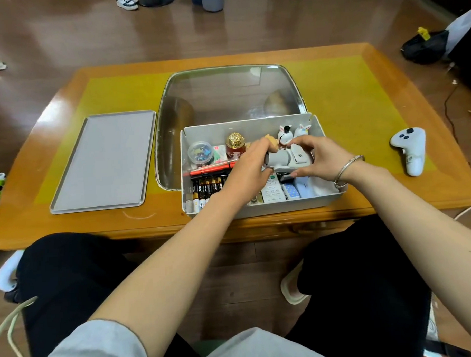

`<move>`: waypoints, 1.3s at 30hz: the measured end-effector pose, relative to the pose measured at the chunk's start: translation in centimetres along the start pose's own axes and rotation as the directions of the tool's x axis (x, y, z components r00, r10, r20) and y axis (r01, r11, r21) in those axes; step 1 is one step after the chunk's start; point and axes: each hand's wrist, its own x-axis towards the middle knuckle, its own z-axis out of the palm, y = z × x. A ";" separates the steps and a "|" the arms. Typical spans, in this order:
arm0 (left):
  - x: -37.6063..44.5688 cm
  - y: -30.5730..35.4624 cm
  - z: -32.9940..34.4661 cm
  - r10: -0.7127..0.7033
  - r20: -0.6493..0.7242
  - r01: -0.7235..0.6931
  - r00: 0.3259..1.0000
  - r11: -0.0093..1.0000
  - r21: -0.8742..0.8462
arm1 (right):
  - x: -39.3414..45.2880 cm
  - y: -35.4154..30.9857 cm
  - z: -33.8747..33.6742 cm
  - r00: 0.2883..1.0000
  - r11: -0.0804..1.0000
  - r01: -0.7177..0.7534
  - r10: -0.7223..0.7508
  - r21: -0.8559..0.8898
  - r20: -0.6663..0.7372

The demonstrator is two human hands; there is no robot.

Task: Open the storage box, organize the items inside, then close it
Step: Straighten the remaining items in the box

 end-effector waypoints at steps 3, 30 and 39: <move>0.6 -0.1 0.9 -0.070 0.068 0.065 0.995 0.995 0.073 | 0.9 0.9 -0.9 0.996 0.978 -0.008 -0.010 -0.206 -0.085; 0.6 0.3 2.7 -0.212 0.366 0.060 0.906 0.921 0.384 | 2.2 2.1 0.2 0.979 0.794 -0.090 0.181 -0.601 0.092; -0.5 -0.2 0.3 -0.192 0.137 0.141 0.972 0.939 0.313 | 1.8 1.7 0.9 0.982 0.794 -0.120 0.184 -0.596 0.049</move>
